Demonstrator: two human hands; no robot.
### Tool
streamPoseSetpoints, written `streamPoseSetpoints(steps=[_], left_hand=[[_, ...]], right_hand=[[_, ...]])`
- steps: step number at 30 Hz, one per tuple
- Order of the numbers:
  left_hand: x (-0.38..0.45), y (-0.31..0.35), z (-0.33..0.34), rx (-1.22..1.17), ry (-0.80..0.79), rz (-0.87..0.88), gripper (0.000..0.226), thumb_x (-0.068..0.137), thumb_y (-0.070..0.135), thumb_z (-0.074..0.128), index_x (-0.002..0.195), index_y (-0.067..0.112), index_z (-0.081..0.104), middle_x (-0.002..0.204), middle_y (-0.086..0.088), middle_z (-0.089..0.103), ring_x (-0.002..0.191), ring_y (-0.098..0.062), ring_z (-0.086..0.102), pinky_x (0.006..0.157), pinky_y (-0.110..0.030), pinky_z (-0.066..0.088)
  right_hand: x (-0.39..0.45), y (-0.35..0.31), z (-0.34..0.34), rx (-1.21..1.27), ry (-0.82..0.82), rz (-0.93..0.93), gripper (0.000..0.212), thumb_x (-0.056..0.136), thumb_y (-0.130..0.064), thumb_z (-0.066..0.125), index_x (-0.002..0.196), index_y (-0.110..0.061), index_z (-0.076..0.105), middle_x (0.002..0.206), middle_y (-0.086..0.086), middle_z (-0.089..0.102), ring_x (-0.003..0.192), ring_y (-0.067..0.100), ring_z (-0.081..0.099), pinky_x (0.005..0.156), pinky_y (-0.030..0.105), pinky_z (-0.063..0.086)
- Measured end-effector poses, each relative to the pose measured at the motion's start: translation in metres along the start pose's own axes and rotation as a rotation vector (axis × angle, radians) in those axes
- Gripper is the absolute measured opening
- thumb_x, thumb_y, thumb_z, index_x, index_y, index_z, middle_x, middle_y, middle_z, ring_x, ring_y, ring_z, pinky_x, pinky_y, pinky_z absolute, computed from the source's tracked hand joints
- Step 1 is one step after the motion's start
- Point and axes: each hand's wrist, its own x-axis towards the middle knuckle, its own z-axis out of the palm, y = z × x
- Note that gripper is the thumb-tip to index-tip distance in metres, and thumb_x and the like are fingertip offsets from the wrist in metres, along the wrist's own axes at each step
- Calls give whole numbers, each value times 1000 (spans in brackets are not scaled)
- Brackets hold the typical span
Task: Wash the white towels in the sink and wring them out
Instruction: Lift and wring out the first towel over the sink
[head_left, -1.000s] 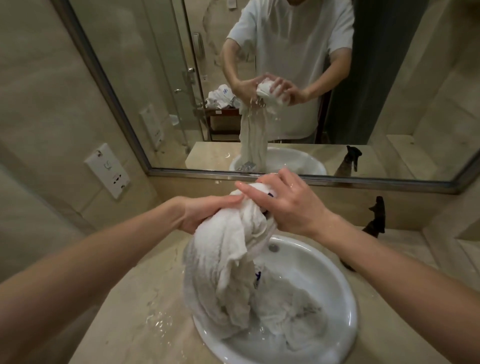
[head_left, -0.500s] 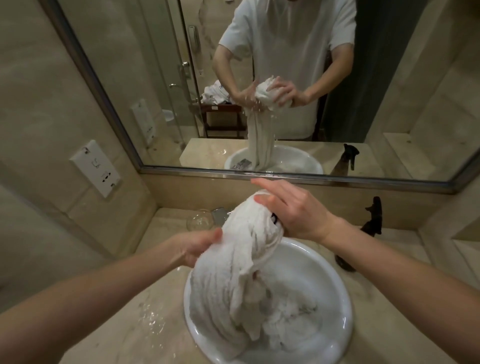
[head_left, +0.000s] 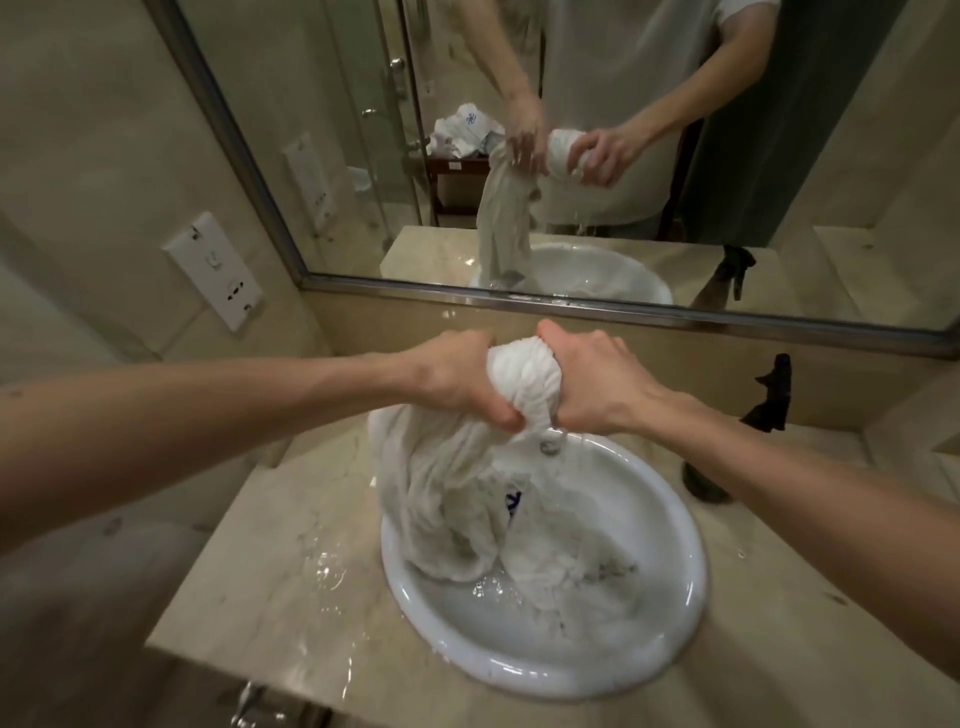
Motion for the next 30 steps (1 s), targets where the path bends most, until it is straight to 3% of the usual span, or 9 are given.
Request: streamPoseSetpoints(steps=[3,7,10,17,20,27,30], left_hand=[[-1,-3,5,34,58,37,70,55,46,88,111,22,53,98,5,67,81,-12,64,65,-26,52],[-6,-1,7,134,133,115,67,57,44,87,107,22,47,93,2,64,80,-19,63,64,-32,53],[-9,0,2,223,169,169,75,54,49,86,114,22,50,96,1,67,82,-22,64,70,-38,57],[-18,11,-24,339,257,285,77,55,49,86,116,20,49,94,-3,67,81,-23,64,68,-38,55],[-23,14,-31,320,270,316,79,56,48,87,118,19,48,96,-2,67,81,-22,65,68,-41,57],[-31,13,-37,218,312,397,80,57,44,88,122,18,49,96,7,61,83,-12,63,66,-24,52],[-28,11,-37,192,323,407,78,55,45,87,120,19,50,94,8,61,83,-11,62,67,-23,50]], right_hand=[[-3,-8,0,130,6,109,41,67,-27,72,96,-28,43,77,-3,56,71,30,52,65,36,45],[-15,-19,9,357,148,221,36,70,-24,75,95,-24,50,67,-14,54,57,-1,45,53,27,38],[-24,-27,19,612,247,301,42,65,-13,78,96,-25,52,75,-9,65,62,6,58,39,23,43],[-19,-43,19,877,442,365,56,42,-39,78,90,-35,50,80,-8,69,75,19,69,54,48,58],[-19,-49,10,942,477,370,58,35,-41,77,87,-37,50,80,-10,67,76,14,67,55,40,58],[-21,-59,4,1044,570,380,62,52,-5,93,86,-34,50,88,-8,67,77,6,64,58,21,51],[-21,-65,1,1106,599,427,61,54,-1,92,88,-32,52,87,-10,67,77,2,65,62,28,58]])
